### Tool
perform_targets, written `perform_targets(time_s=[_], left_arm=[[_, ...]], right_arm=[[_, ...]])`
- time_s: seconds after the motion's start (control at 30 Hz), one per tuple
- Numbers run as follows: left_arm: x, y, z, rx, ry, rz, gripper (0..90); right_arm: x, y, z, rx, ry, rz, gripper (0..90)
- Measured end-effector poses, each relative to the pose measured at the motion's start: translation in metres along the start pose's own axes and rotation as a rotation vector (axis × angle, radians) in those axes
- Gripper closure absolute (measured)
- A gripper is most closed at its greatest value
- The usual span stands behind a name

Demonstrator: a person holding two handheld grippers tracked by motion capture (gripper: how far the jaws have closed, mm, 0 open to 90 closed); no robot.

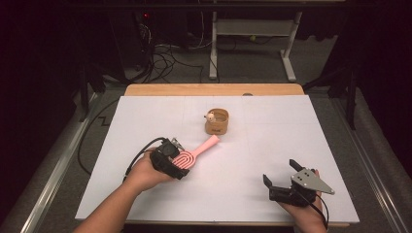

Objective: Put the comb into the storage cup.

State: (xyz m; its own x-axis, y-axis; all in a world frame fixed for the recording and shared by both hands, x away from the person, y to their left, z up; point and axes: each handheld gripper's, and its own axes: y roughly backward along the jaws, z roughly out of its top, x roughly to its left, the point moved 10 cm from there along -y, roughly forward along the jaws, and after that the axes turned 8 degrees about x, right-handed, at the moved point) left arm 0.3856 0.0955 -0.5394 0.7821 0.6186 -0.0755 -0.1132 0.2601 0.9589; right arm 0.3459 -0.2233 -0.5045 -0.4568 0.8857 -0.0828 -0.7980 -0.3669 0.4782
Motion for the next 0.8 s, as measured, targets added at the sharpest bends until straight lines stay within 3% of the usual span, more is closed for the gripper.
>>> perform_targets(time_s=[0.37, 0.6, 0.8], left_arm=[[0.0004, -0.0002, -0.0003, 0.007, 0.002, -0.020, 19.1], [-0.0010, 0.0001, -0.0001, 0.017, -0.002, -0.002, 19.4], [-0.0008, 0.0015, 0.0007, 0.013, 0.005, -0.013, 19.6]], right_arm=[[0.0007, 0.0004, 0.0007, -0.003, 0.005, -0.001, 0.6], [0.0014, 0.0014, 0.0013, -0.006, 0.006, 0.001, 0.6], [0.0017, -0.0002, 0.0001, 0.000, 0.006, 0.003, 0.6]])
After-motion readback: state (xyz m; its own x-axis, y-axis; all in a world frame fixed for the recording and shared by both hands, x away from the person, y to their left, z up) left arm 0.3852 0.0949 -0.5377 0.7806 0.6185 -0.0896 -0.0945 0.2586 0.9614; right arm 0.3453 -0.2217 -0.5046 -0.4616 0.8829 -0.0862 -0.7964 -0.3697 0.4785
